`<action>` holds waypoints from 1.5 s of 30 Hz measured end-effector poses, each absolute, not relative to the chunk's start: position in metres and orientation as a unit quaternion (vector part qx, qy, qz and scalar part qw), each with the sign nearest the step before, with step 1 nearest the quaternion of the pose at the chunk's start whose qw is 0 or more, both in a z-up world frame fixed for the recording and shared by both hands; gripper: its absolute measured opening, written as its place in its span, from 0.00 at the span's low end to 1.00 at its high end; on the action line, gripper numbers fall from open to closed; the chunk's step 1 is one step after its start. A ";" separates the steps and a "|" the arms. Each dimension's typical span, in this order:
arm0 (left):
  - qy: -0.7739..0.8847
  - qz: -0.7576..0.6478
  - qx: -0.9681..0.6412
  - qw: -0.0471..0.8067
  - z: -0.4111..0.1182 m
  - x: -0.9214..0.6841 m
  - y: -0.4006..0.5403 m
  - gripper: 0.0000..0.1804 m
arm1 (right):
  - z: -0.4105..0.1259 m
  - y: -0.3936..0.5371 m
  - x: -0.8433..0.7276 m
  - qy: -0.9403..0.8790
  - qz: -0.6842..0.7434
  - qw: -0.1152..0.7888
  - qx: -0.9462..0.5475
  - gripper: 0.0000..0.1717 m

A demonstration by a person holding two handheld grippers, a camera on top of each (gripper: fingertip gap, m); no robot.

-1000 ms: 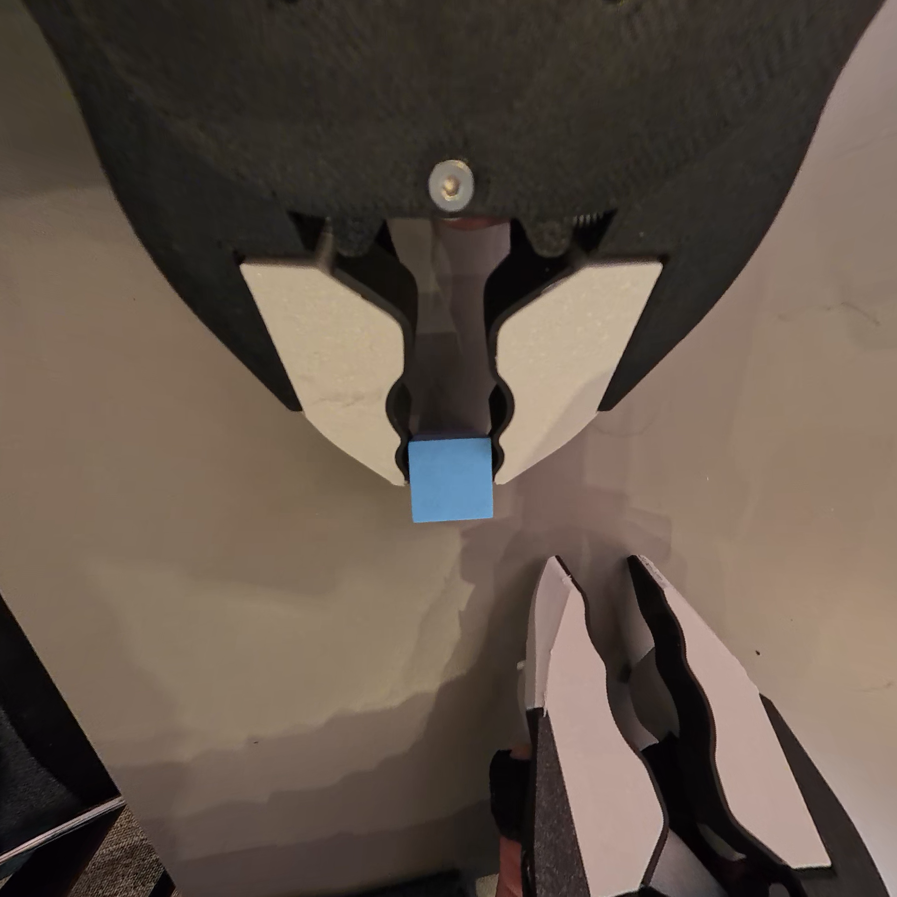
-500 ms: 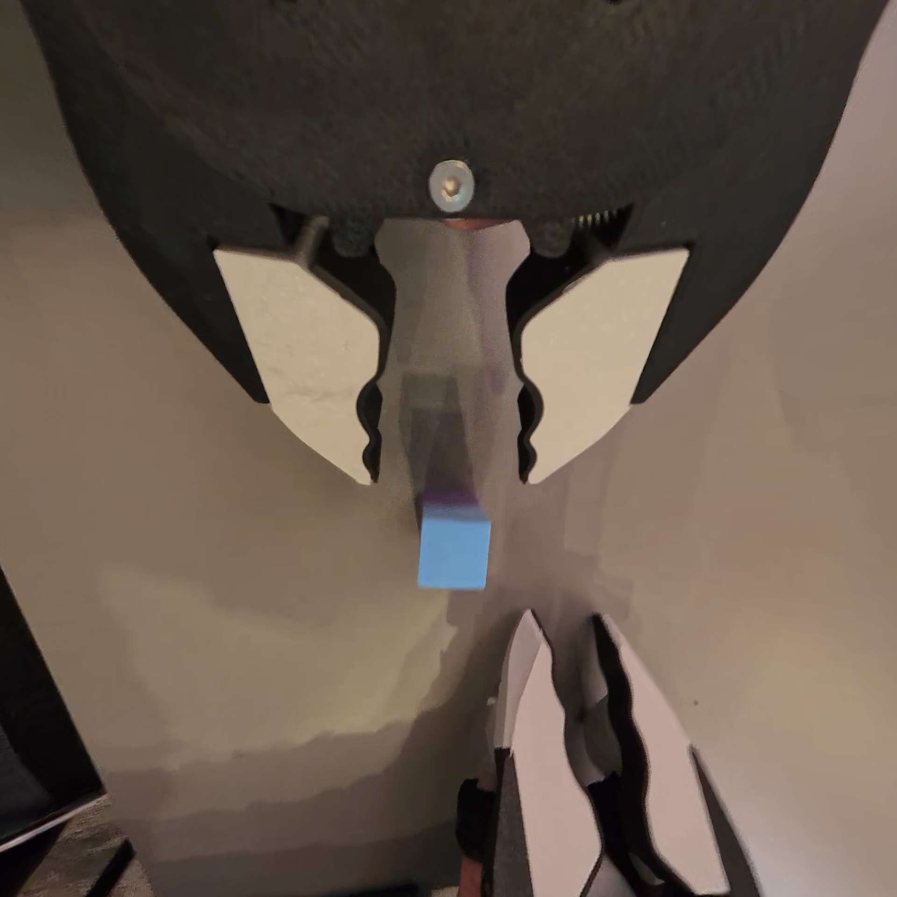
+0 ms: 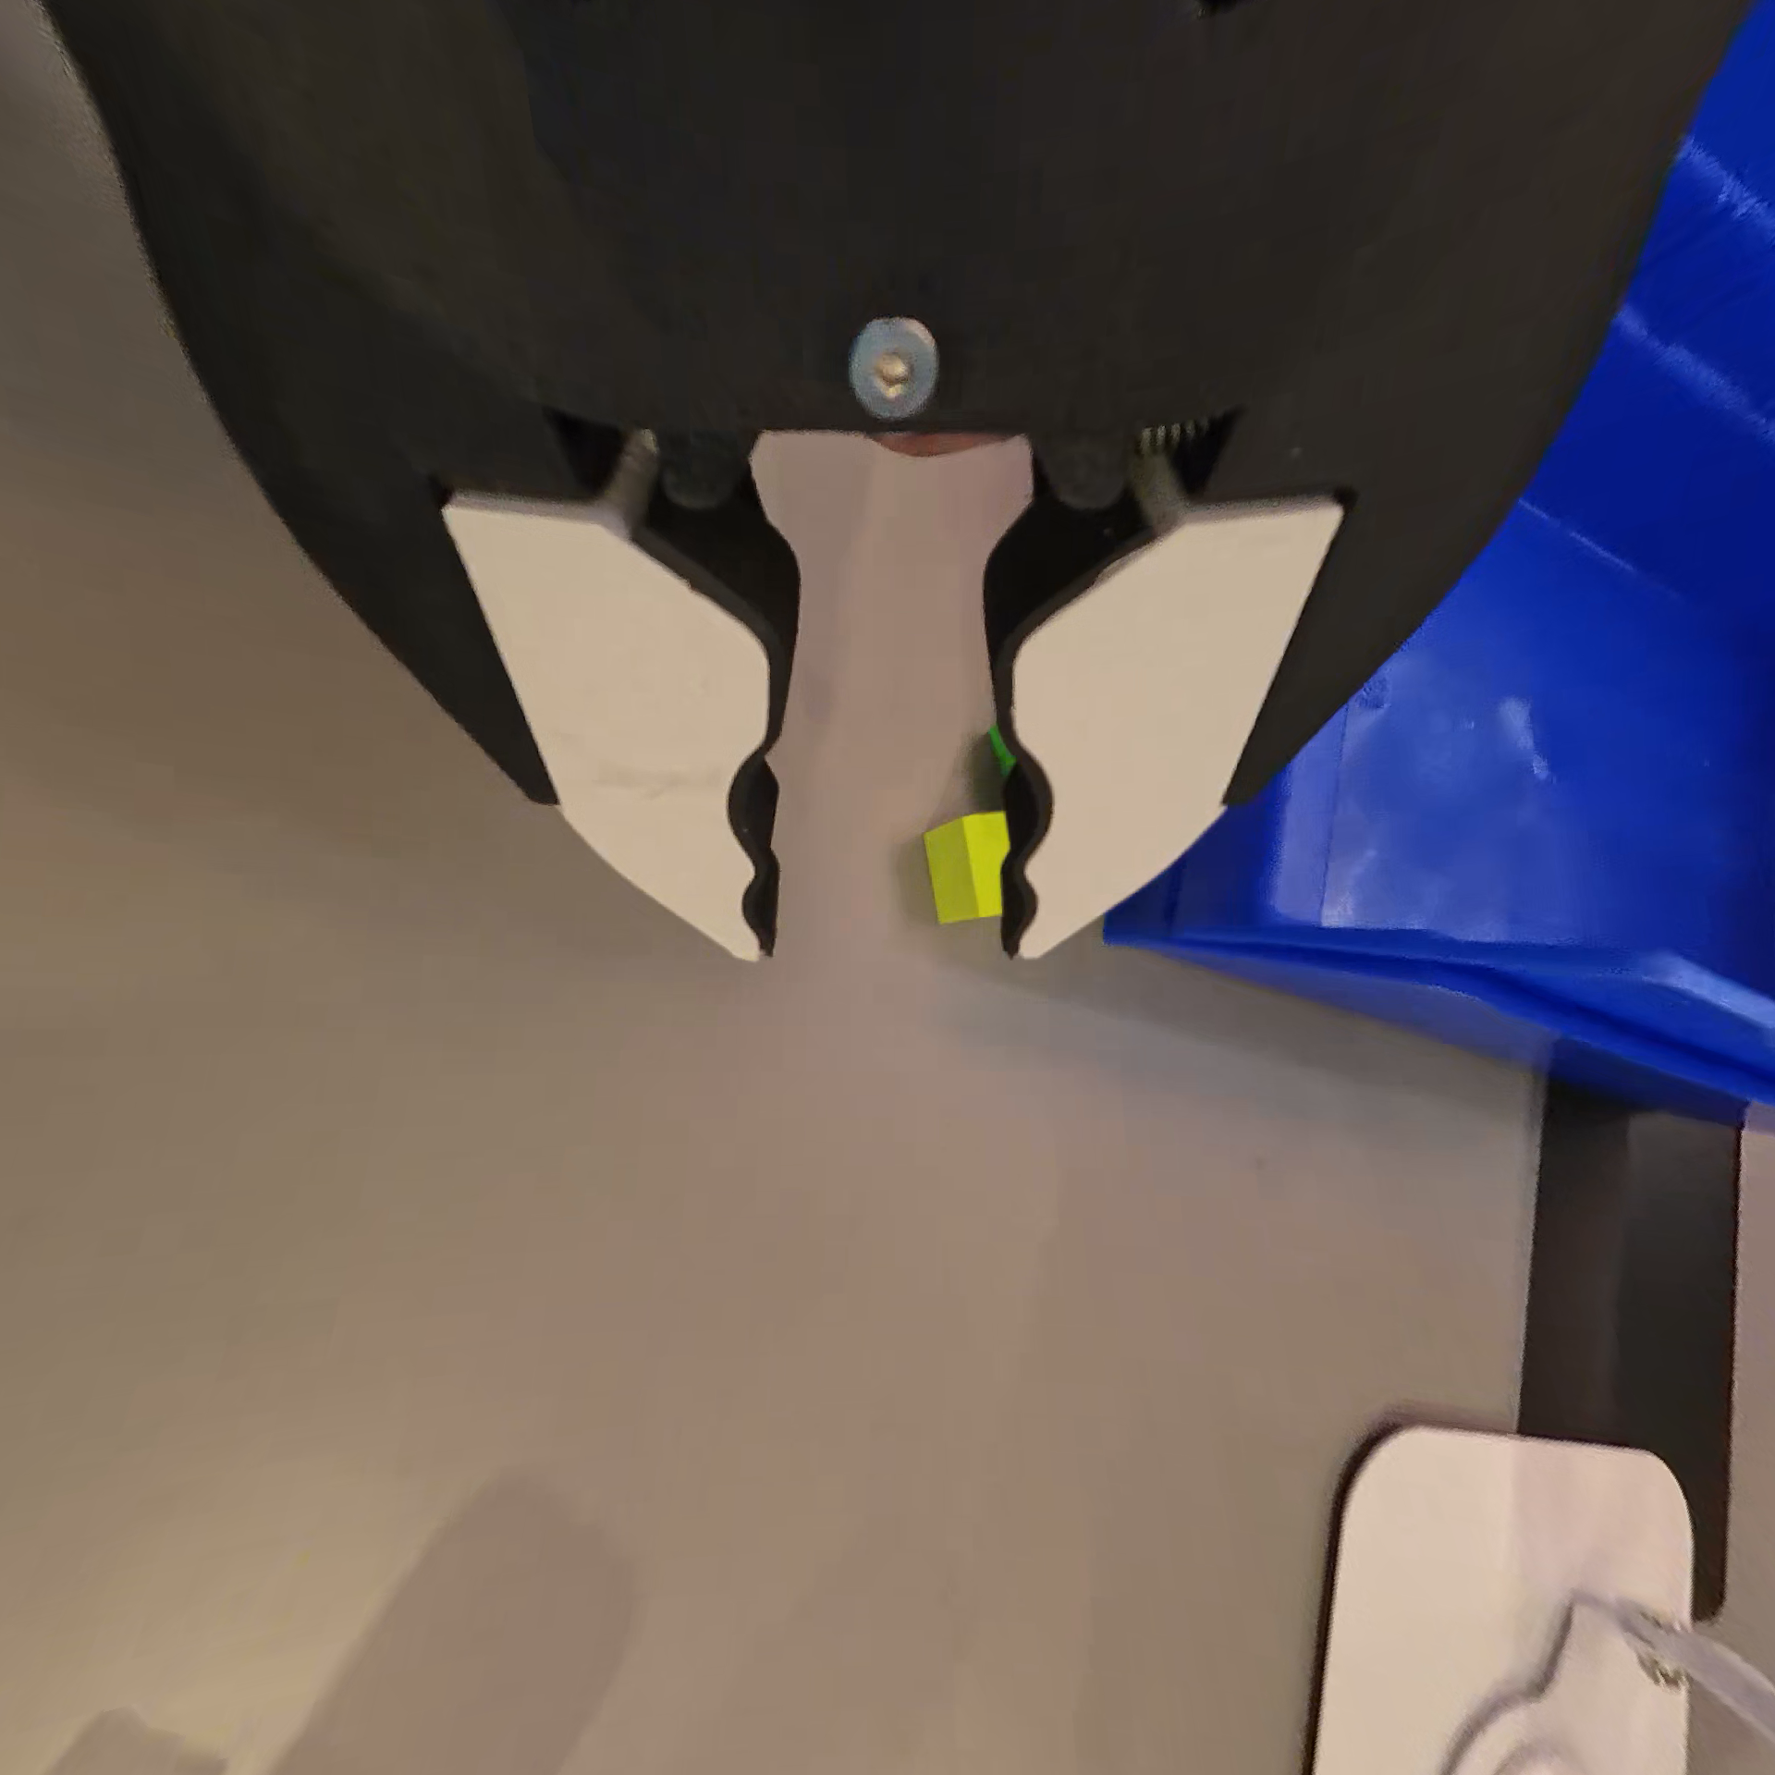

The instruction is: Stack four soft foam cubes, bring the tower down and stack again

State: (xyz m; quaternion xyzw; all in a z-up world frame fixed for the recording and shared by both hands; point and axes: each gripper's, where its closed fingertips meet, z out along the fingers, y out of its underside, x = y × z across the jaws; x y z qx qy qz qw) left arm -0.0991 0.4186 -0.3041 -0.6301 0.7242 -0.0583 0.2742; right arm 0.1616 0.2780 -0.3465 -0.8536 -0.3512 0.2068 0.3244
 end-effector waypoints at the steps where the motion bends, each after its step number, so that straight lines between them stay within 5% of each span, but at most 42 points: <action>1: 0.724 -0.045 -0.634 0.268 -0.310 -0.102 0.422 0.24 | -0.347 0.278 0.162 -0.351 0.206 0.325 -0.854 0.20; 15: 0.663 0.018 -0.700 0.267 -0.342 -0.118 0.459 0.30 | -0.346 0.277 0.162 -0.350 0.213 0.324 -0.853 0.20; 21: 0.672 0.003 -0.690 0.267 -0.346 -0.113 0.450 0.17 | -0.346 0.277 0.162 -0.350 0.212 0.324 -0.853 0.20; 45: 0.832 -0.208 -0.460 0.228 -0.281 0.070 0.265 0.16 | -0.346 0.276 0.159 -0.356 0.213 0.324 -0.850 0.21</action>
